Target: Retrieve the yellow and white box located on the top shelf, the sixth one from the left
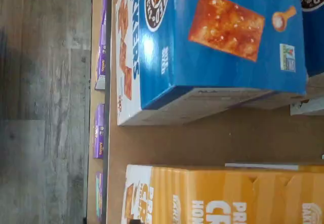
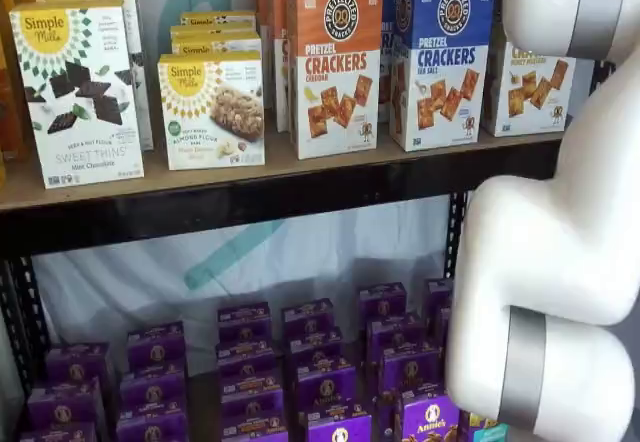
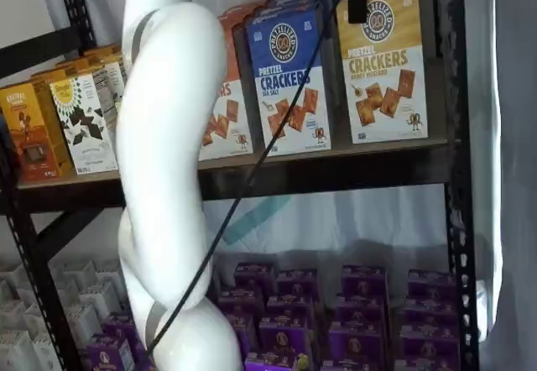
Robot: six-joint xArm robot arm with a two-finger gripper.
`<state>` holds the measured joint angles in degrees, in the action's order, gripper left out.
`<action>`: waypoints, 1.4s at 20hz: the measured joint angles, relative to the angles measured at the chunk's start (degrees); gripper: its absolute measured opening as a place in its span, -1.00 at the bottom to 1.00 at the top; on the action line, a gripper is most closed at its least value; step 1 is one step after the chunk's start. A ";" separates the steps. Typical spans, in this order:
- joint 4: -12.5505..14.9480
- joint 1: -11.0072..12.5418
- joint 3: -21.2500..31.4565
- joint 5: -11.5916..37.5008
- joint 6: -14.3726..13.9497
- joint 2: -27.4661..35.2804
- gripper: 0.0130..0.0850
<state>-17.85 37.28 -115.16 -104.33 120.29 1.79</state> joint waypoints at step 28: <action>6.96 -3.41 4.59 1.13 -0.13 -2.45 0.89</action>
<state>-10.89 33.88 -110.57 -103.20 120.16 -0.66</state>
